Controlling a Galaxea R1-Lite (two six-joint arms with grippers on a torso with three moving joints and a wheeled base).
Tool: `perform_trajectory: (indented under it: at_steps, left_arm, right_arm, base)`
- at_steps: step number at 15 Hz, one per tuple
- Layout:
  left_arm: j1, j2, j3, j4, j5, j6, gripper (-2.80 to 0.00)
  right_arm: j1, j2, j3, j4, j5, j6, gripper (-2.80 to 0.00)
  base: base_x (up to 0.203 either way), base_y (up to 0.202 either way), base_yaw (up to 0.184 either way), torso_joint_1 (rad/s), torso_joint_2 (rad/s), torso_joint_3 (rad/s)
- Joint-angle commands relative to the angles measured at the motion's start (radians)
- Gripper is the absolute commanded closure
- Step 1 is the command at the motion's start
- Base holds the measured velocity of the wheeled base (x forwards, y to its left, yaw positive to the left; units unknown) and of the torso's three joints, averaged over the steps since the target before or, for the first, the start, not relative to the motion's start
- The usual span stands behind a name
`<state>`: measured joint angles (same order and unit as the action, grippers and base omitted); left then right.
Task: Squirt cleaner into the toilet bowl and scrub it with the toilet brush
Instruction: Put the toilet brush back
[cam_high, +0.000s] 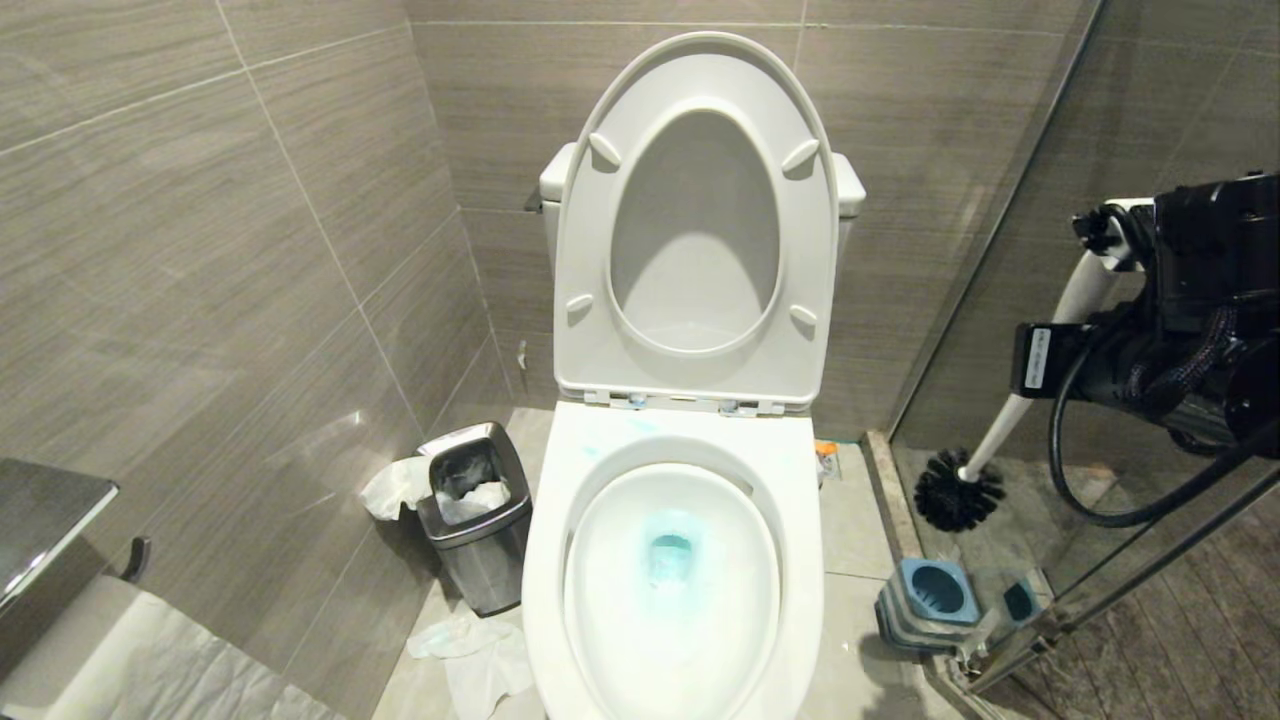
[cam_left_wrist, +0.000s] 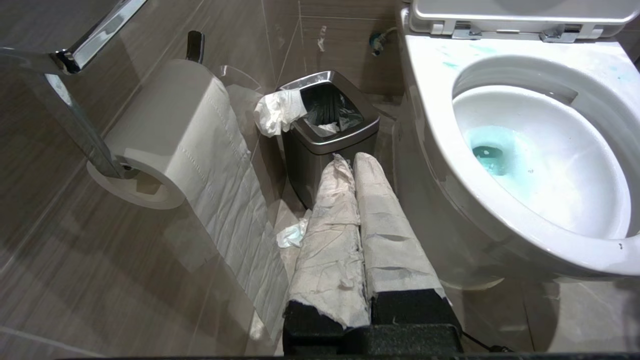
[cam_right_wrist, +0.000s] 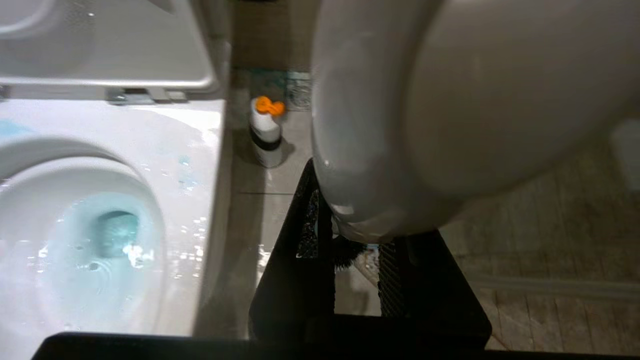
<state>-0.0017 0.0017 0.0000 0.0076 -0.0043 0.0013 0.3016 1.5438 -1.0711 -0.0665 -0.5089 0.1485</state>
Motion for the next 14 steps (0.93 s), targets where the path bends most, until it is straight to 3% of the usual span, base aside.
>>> perform_trajectory:
  at_steps: [1,3,9,11,14]
  left_arm:
    - [0.0,0.0,0.002,0.0,0.0,0.0,0.0]
    - [0.0,0.0,0.002,0.0,0.0,0.0,0.0]
    - [0.0,0.0,0.002,0.0,0.0,0.0,0.0]
    - [0.0,0.0,0.002,0.0,0.0,0.0,0.0]
    - [0.0,0.0,0.002,0.0,0.0,0.0,0.0]
  right_arm:
    - [-0.057,0.016,0.068,-0.069,0.004,-0.002,0.0]
    - [-0.115,0.051,0.146,-0.195,0.035,-0.045,0.0]
    - [-0.262,0.231,0.313,-0.601,0.306,-0.077,0.0]
    - [-0.3,0.315,0.342,-0.751,0.345,-0.08,0.0]
    - [-0.341,0.389,0.367,-0.786,0.351,-0.078,0.0]
  base:
    - [0.0,0.0,0.0,0.0,0.0,0.0]
    - [0.0,0.0,0.0,0.0,0.0,0.0]
    - [0.0,0.0,0.0,0.0,0.0,0.0]
    - [0.0,0.0,0.0,0.0,0.0,0.0]
    - [0.0,0.0,0.0,0.0,0.0,0.0]
